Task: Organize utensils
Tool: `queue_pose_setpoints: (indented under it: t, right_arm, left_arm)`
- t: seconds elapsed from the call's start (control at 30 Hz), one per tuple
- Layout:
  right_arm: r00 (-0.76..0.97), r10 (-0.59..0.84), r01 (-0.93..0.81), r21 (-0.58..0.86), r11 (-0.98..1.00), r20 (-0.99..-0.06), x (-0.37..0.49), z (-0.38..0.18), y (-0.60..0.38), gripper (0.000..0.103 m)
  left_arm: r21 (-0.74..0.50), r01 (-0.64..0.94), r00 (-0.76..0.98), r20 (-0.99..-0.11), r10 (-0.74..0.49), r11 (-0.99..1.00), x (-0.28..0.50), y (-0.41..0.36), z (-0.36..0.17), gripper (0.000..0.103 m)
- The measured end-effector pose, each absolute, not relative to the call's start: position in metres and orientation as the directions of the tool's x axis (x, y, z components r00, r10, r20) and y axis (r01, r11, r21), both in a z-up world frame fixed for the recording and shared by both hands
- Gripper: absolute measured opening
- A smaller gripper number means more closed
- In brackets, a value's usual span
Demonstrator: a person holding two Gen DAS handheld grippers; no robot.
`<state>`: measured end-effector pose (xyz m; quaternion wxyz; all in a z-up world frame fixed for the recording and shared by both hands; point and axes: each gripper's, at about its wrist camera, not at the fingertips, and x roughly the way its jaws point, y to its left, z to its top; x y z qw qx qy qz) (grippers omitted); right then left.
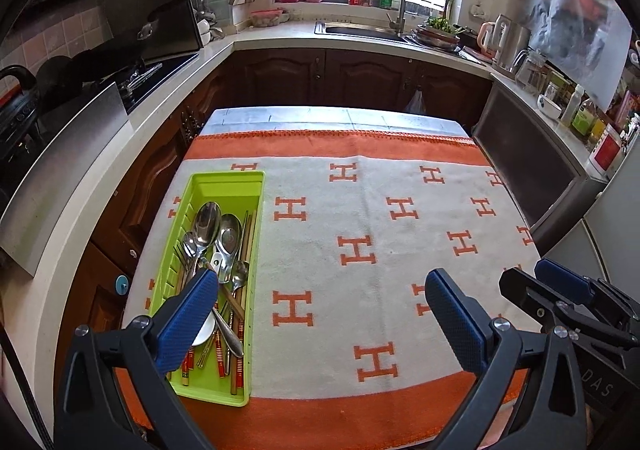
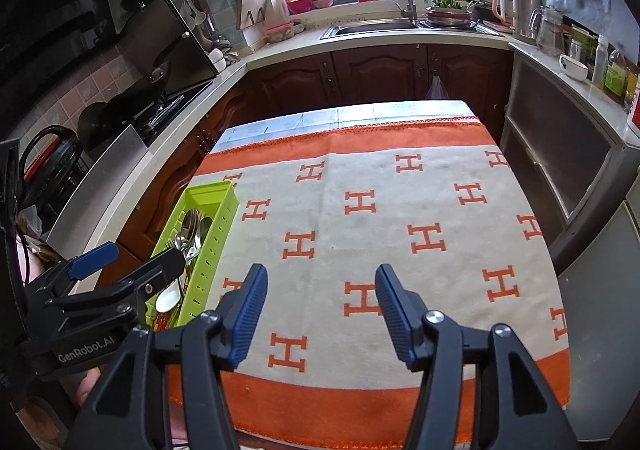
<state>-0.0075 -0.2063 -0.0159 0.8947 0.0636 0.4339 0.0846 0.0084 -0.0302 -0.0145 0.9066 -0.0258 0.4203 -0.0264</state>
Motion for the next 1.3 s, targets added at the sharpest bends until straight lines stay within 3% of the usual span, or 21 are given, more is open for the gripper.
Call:
queue_pose_setpoints:
  t: [1.3]
  right_arm:
    - [0.618,0.196,-0.101,0.171,0.98,-0.761,-0.0112,-0.013,-0.206,0.057]
  left_arm:
    - [-0.057,-0.023,0.628,-0.777,-0.03,0.998,0.0057,-0.0313,-0.0165,0.102]
